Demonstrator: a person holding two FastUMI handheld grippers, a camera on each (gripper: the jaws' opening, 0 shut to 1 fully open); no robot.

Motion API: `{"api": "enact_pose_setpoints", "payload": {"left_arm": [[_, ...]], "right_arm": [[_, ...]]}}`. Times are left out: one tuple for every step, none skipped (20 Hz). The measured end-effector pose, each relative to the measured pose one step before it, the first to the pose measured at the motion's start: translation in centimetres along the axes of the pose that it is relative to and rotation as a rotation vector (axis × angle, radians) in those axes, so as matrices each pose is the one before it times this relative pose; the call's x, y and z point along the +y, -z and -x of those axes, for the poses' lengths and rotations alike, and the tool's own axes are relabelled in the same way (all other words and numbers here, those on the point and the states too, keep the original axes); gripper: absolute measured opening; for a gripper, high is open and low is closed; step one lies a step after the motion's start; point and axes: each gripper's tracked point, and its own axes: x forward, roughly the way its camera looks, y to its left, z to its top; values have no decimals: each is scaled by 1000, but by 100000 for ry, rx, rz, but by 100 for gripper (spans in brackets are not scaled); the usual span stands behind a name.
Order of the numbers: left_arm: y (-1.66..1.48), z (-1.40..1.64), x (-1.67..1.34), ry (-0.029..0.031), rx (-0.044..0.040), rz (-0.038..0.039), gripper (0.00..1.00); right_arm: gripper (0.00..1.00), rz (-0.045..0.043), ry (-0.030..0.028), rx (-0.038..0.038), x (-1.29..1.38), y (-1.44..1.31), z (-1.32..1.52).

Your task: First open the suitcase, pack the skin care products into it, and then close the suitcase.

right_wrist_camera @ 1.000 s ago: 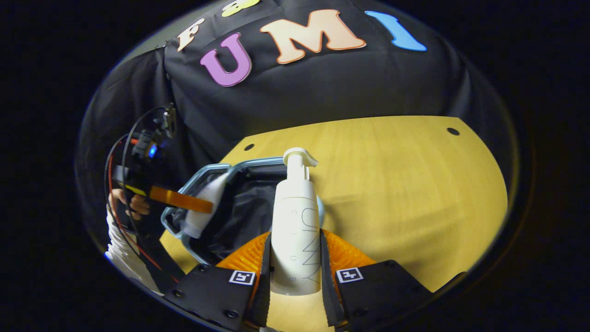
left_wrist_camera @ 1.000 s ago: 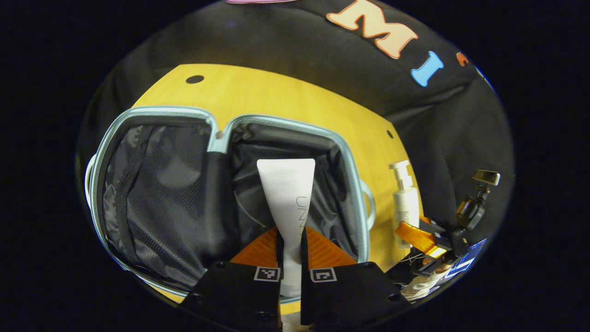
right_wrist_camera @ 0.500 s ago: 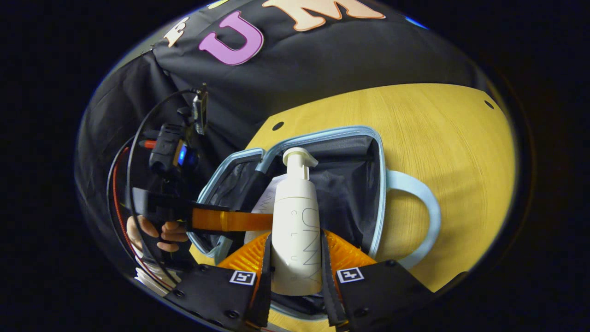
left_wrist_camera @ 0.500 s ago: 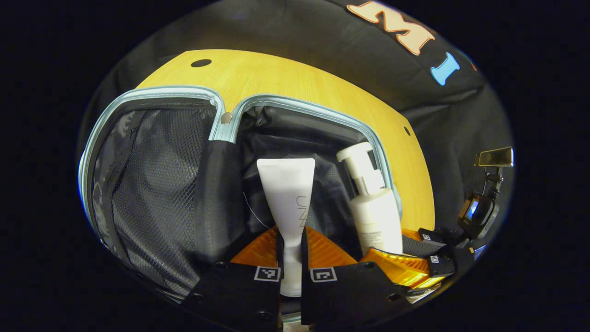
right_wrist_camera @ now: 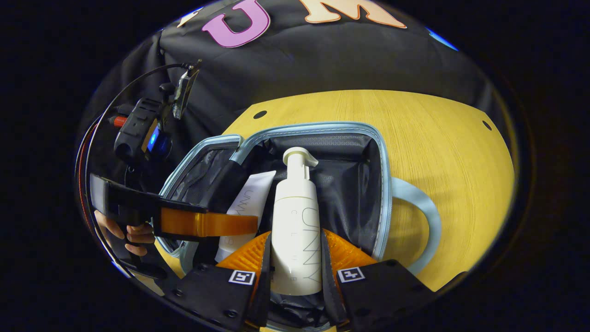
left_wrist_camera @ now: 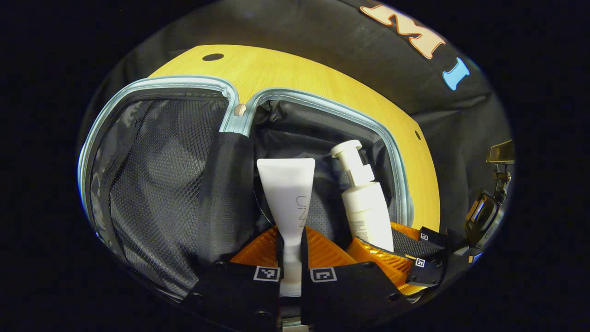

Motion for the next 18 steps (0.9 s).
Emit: {"api": "enact_pose_setpoints", "payload": {"left_arm": [[-105,53,-35,131,-262,17,10],[56,10,-40,128,-315,66,11],[-100,30,-49,161,-71,54,11],[84,39,-28,152,-81,-143,12],[-66,42,-50,327,-84,-31,13],[-3,31,-310,1150,-352,9,14],[-241,236,-512,1540,-359,499,16],[435,-107,-136,899,611,367,18],[-168,620,-58,-707,-168,-632,23],[70,77,58,388,-344,-464,28],[-100,287,-251,284,-520,130,29],[28,206,-127,364,-918,-616,36],[-56,250,-218,797,-919,-504,40],[66,341,-204,338,-892,-926,49],[-2,517,-207,433,-597,-1037,58],[49,432,-138,96,-807,-1218,69],[-183,546,-106,-84,-1152,-1346,73],[-48,751,-5,-554,-1587,-1709,81]], "right_arm": [[51,897,254,312,-35,82,-27],[48,385,268,582,-17,86,-70],[49,534,-45,722,59,160,107],[49,406,-80,364,-7,34,87],[53,437,-368,243,168,105,-13],[54,13,-334,119,67,29,43],[55,-667,-1223,-513,476,-149,134],[55,-1245,-2347,-1113,682,-269,36],[63,-619,-1796,-966,278,-347,646],[57,1214,-238,-1475,56,-246,408],[64,1945,294,-1050,95,-51,649],[72,2439,568,-844,-194,55,772],[86,2075,981,-984,-374,39,287],[79,1769,342,-1196,-218,80,462],[94,695,-755,-1236,101,115,645],[97,-596,-1417,-1178,192,104,359],[98,-1072,-2160,-1966,394,-168,361],[98,-679,-1582,-2959,191,-360,291]]}}
